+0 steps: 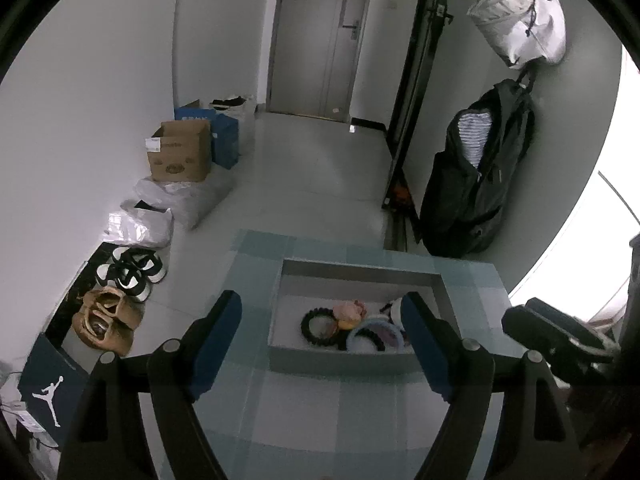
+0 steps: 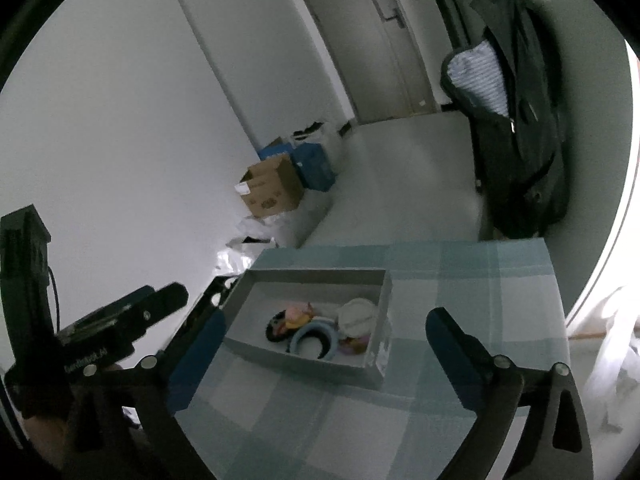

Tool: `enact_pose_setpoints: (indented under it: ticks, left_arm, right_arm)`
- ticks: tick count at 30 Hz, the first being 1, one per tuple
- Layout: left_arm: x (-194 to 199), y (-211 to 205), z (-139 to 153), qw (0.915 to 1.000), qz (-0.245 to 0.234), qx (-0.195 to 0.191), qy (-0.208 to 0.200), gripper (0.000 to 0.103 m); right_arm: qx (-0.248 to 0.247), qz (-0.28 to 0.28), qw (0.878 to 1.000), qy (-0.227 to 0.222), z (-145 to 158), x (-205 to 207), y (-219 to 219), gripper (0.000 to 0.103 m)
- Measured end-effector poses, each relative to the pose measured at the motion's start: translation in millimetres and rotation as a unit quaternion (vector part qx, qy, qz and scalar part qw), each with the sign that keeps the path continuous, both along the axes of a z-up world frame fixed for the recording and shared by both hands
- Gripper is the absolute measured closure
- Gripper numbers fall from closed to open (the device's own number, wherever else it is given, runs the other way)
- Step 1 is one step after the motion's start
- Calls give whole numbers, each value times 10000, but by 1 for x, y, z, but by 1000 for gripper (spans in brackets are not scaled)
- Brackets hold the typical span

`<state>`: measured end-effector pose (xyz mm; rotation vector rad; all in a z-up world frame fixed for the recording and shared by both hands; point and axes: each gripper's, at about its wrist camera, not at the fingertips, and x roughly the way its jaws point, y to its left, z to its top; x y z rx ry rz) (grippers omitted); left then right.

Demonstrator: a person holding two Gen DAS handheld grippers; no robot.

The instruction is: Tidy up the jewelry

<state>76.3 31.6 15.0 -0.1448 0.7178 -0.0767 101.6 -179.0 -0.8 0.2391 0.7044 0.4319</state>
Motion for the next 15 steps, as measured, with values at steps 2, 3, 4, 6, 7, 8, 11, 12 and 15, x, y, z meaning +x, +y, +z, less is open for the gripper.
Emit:
enact_pose_setpoints:
  ticks: [2, 3, 4, 6, 7, 8, 11, 12, 15]
  left_arm:
    - [-3, 1, 0, 10000, 64, 20, -16, 24]
    - [-4, 2, 0, 10000, 87, 7, -13, 24]
    - [-4, 2, 0, 10000, 92, -7, -7, 24]
    - [-7, 2, 1, 9999, 113, -14, -22, 24]
    - [-7, 3, 2, 9999, 131, -8, -40, 24]
    - [-7, 3, 2, 9999, 133, -7, -46, 24]
    - [-10, 3, 2, 9998, 172, -21, -74, 24]
    - [-10, 4, 2, 9998, 179, -24, -72, 24]
    - [-11, 4, 1, 9998, 200, -19, -78, 24]
  right_arm:
    - [-39, 20, 10000, -34, 1, -4, 3, 0]
    - [-46, 49, 10000, -38, 2, -5, 4, 0]
    - [-59, 70, 9999, -54, 3, -7, 6, 0]
    - [-111, 102, 9998, -104, 4, -10, 8, 0]
    - [-150, 121, 9997, -124, 5, -11, 9, 0]
    - [-179, 129, 9997, -137, 5, -13, 10, 0]
    - [-230, 157, 9995, -175, 6, -17, 13, 0]
    - [-249, 153, 9994, -170, 6, -17, 13, 0]
    - [-271, 131, 9994, -140, 5, -17, 12, 0]
